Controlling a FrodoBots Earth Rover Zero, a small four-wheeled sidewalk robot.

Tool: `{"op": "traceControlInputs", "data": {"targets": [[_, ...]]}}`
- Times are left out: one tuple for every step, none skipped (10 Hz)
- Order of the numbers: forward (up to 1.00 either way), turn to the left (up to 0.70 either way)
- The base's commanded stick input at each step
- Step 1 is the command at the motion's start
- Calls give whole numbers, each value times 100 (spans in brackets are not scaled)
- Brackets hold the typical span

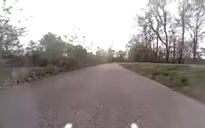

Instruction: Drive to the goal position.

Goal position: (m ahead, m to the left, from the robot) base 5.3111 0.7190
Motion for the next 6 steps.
{"op": "traceControlInputs", "data": {"targets": [[100,0],[53,0],[0,0],[0,0],[0,0],[0,0]]}}
